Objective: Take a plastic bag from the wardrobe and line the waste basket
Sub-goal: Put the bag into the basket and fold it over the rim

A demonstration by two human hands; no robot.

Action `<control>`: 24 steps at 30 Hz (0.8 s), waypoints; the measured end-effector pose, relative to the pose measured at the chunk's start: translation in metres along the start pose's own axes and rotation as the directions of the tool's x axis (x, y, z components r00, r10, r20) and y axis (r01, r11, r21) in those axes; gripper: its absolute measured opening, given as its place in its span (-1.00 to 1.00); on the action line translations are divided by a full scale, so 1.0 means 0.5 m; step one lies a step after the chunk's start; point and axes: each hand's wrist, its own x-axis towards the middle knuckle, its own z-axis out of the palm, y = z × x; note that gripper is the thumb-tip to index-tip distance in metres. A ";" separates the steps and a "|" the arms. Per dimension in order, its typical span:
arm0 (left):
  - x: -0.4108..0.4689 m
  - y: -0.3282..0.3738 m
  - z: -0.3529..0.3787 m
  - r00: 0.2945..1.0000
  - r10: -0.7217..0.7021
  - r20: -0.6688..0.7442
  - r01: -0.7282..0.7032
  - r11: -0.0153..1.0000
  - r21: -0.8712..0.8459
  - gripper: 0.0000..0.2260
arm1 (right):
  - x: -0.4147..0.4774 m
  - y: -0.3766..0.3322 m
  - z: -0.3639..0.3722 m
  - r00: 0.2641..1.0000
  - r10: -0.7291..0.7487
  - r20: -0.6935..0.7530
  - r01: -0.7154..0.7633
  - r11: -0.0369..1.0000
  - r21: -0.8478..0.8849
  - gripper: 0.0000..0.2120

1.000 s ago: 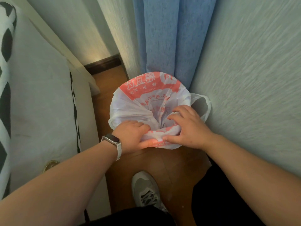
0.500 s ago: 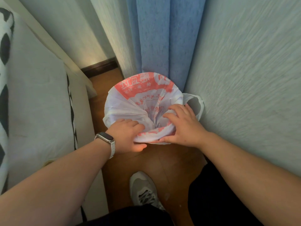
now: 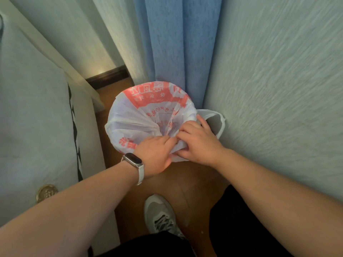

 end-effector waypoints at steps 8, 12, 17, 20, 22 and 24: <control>-0.054 -0.084 -0.018 0.988 -0.133 0.077 0.122 0.984 0.129 -0.65 | 0.010 0.011 0.008 1.000 0.017 0.013 -0.017 1.000 -0.013 -0.64; -0.070 -0.091 -0.007 0.987 -0.160 0.032 0.157 0.984 0.081 -0.71 | 0.020 -0.011 0.027 0.998 -0.047 -0.036 0.045 0.998 -0.054 -0.72; -0.049 -0.053 0.010 0.989 -0.132 -0.071 0.134 0.991 0.023 -0.65 | 0.024 -0.021 0.024 0.997 -0.051 -0.056 0.047 0.997 -0.066 -0.77; -0.034 -0.042 0.019 0.983 -0.158 -0.098 0.160 0.987 0.011 -0.74 | 0.025 -0.025 0.020 0.995 -0.072 -0.063 0.066 0.994 -0.085 -0.77; -0.032 -0.044 0.015 0.977 -0.180 -0.117 0.181 0.984 -0.003 -0.79 | 0.026 -0.029 0.015 0.993 -0.080 -0.091 0.074 0.995 -0.074 -0.76; -0.033 -0.048 -0.002 0.977 -0.139 -0.163 0.151 0.987 0.060 -0.84 | 0.032 -0.034 0.009 0.991 -0.071 -0.118 0.065 0.997 -0.050 -0.74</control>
